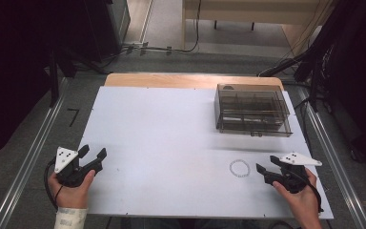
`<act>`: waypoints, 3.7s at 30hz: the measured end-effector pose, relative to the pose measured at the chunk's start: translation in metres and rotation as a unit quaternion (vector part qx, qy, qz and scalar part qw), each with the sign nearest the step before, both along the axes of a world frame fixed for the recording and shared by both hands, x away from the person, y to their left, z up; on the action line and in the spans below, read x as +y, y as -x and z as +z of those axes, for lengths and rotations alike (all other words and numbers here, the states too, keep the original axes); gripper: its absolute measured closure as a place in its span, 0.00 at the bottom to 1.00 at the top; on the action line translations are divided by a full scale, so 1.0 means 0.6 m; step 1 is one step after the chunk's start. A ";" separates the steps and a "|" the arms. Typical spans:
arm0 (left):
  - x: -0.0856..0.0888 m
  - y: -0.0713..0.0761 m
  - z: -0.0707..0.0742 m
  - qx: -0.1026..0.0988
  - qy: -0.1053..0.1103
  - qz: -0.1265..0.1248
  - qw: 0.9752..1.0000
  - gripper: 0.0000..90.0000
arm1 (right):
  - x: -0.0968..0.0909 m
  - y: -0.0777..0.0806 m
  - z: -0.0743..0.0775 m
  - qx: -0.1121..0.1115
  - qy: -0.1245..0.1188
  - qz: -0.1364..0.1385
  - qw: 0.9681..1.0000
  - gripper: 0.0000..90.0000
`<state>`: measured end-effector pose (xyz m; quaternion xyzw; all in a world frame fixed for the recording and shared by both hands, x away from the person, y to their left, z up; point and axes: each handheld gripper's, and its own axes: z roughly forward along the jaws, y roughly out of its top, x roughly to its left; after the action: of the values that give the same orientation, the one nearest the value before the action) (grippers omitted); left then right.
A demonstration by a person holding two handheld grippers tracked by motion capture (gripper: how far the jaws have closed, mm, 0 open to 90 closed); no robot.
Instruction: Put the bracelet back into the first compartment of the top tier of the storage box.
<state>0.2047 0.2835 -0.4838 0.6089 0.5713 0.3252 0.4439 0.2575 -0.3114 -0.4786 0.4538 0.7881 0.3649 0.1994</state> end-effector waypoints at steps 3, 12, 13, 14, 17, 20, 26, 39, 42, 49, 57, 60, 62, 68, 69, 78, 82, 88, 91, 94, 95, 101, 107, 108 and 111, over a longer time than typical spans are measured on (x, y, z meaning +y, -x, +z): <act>0.000 0.000 0.000 0.000 0.000 -0.001 1.000 0.38 | 0.004 -0.001 -0.001 0.001 0.000 0.004 1.000 0.36; 0.000 0.000 0.000 0.000 0.000 -0.001 1.000 0.38 | 0.018 -0.003 -0.004 0.004 0.007 0.016 1.000 0.36; 0.000 0.000 0.000 0.000 0.000 -0.001 1.000 0.38 | 0.018 -0.003 -0.004 0.004 0.007 0.016 1.000 0.36; 0.000 0.000 0.000 0.000 0.000 -0.001 1.000 0.38 | 0.019 -0.004 -0.005 0.003 0.008 0.018 1.000 0.36; 0.000 0.000 0.000 0.000 0.001 -0.001 1.000 0.38 | 0.023 -0.005 -0.005 0.004 0.010 0.020 1.000 0.36; 0.000 0.000 0.000 0.000 0.000 -0.001 1.000 0.38 | 0.025 -0.006 -0.006 0.006 0.012 0.021 1.000 0.36; 0.000 0.000 0.000 -0.001 0.000 -0.002 1.000 0.38 | 0.028 -0.008 -0.008 0.008 0.013 0.024 1.000 0.36; 0.000 -0.001 0.000 -0.001 0.000 -0.002 1.000 0.38 | 0.047 -0.014 -0.015 0.014 0.026 0.039 0.999 0.38; 0.000 0.000 0.000 0.000 0.000 -0.001 1.000 0.38 | 0.050 -0.015 -0.017 0.017 0.028 0.041 0.999 0.38; 0.000 0.000 0.000 -0.001 0.000 -0.002 1.000 0.38 | 0.052 -0.017 -0.021 0.019 0.035 0.041 0.998 0.39; -0.001 -0.001 0.000 -0.001 0.000 -0.002 1.000 0.38 | 0.054 -0.020 -0.026 0.022 0.046 0.044 0.998 0.44; -0.001 -0.001 0.000 0.000 0.000 -0.002 1.000 0.38 | 0.056 -0.021 -0.027 0.023 0.049 0.044 0.998 0.45; -0.001 -0.001 0.000 -0.001 0.001 -0.002 1.000 0.38 | 0.056 -0.021 -0.029 0.024 0.052 0.043 0.997 0.45; -0.001 -0.001 0.000 0.000 0.000 -0.002 1.000 0.38 | 0.060 -0.024 -0.033 0.028 0.061 0.047 0.997 0.47; -0.001 -0.001 0.000 0.000 0.000 -0.002 1.000 0.38 | 0.061 -0.024 -0.034 0.028 0.063 0.047 0.996 0.47; -0.001 -0.001 0.000 0.001 0.000 -0.002 1.000 0.38 | 0.067 -0.026 -0.037 0.030 0.070 0.053 0.996 0.53; -0.001 -0.001 0.000 0.001 -0.001 -0.002 1.000 0.38 | 0.069 -0.024 -0.037 0.033 0.068 0.061 0.995 0.62; -0.001 -0.001 0.000 0.000 0.001 -0.002 1.000 0.38 | 0.070 -0.023 -0.036 0.042 0.061 0.068 0.995 0.71; -0.001 -0.001 0.000 0.000 0.001 -0.002 1.000 0.38 | 0.069 -0.024 -0.036 0.044 0.056 0.067 0.995 0.71; -0.001 -0.001 0.000 0.000 0.001 -0.002 1.000 0.38 | 0.069 -0.024 -0.037 0.045 0.055 0.067 0.995 0.73; -0.001 -0.001 0.000 0.000 0.001 -0.002 1.000 0.38 | 0.069 -0.024 -0.036 0.045 0.055 0.068 0.995 0.74; -0.001 -0.001 0.000 0.000 0.001 -0.003 1.000 0.38 | 0.069 -0.024 -0.036 0.046 0.055 0.068 0.995 0.78; -0.001 -0.001 0.000 -0.001 0.002 -0.003 1.000 0.38 | 0.070 -0.024 -0.036 0.048 0.055 0.070 0.995 0.86; -0.001 -0.001 0.000 -0.001 0.002 -0.004 1.000 0.38 | 0.070 -0.024 -0.036 0.049 0.056 0.070 0.995 0.86; -0.002 -0.001 0.000 -0.001 0.001 -0.004 1.000 0.38 | 0.070 -0.024 -0.036 0.051 0.055 0.068 0.995 0.88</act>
<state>0.2055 0.2826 -0.4839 0.6107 0.5687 0.3233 0.4463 0.2718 -0.2695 -0.5001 0.4056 0.8452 0.3103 0.1579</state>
